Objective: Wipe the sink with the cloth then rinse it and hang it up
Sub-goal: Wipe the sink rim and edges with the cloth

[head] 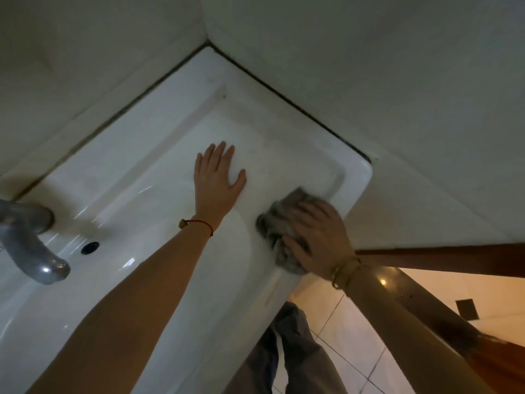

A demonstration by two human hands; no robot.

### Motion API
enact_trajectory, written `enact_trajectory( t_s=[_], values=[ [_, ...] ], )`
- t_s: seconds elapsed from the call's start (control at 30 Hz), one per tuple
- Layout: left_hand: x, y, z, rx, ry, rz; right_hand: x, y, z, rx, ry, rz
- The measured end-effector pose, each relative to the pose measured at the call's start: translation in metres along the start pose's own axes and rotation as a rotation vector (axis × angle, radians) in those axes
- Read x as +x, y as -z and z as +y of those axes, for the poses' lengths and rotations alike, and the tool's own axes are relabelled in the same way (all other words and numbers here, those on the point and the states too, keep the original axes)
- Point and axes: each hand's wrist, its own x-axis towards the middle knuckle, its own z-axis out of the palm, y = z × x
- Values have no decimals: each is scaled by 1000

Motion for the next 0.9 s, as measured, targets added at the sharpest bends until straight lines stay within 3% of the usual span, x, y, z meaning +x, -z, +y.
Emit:
enact_trajectory(
  t_s=[0.13, 0.3, 0.5, 0.57, 0.67, 0.77, 0.9],
  values=[
    [0, -1, -1, 11, -6, 2, 5, 9, 24, -33, 191, -88],
    [0, 1, 0, 1, 6, -16, 39, 16, 44, -144, -115, 55],
    [1, 0, 0, 10, 4, -16, -19, -1, -4, 94, 219, -122],
    [1, 0, 0, 17, 1, -10, -10, 8, 15, 118, 247, -77],
    [1, 0, -1, 19, 5, -12, 15, 26, 55, 71, 56, 76],
    [1, 0, 0, 17, 8, -12, 14, 19, 45, 39, -62, 154],
    [2, -1, -1, 23, 6, -10, -23, -4, 1, 137, 158, 109]
  ],
)
